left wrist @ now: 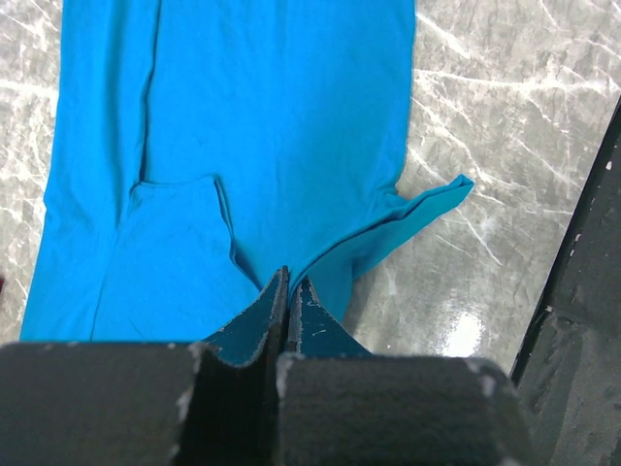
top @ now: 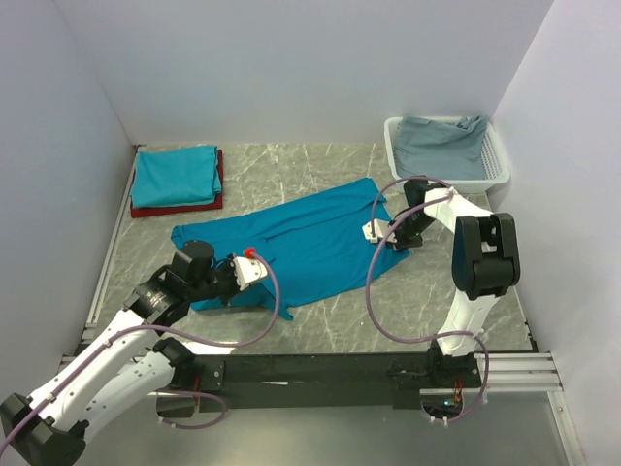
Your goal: Fold and stack the t-shirts
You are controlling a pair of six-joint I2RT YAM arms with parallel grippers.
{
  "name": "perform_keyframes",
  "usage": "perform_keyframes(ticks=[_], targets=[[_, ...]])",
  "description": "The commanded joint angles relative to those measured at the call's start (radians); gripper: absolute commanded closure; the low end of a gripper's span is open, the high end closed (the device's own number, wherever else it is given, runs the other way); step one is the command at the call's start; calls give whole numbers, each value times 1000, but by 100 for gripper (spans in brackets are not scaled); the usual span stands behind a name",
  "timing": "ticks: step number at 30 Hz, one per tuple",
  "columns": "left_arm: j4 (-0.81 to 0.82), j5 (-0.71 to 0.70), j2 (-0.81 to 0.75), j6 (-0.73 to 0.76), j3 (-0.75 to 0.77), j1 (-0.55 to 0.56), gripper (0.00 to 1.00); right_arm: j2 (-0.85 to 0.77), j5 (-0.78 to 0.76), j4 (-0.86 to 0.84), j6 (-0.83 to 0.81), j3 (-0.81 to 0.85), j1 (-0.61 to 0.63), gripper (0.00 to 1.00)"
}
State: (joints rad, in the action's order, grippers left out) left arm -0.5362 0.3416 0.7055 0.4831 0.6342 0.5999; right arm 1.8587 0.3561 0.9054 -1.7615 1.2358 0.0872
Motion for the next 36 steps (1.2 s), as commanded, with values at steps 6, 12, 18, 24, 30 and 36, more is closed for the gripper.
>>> perform_keyframes(ticks=[6,12,18,24,30,36], targets=[[1,-4,-28,-18,5,5,100,-163,67,4,22,-55,-32,99],[-2,-24,-27,-29,21,5,100,-204,80,-16,83,-81,-35,100],[16,-68,-66,-47,16,5,100,-182,95,-59,203,-58,-44,100],[24,-133,-100,-63,25,5,100,-148,93,-106,324,-6,-43,100],[31,-187,-127,-67,54,5,100,-130,77,-134,411,37,-46,100],[28,-234,-133,-63,88,5,100,-145,80,-178,454,25,-46,100]])
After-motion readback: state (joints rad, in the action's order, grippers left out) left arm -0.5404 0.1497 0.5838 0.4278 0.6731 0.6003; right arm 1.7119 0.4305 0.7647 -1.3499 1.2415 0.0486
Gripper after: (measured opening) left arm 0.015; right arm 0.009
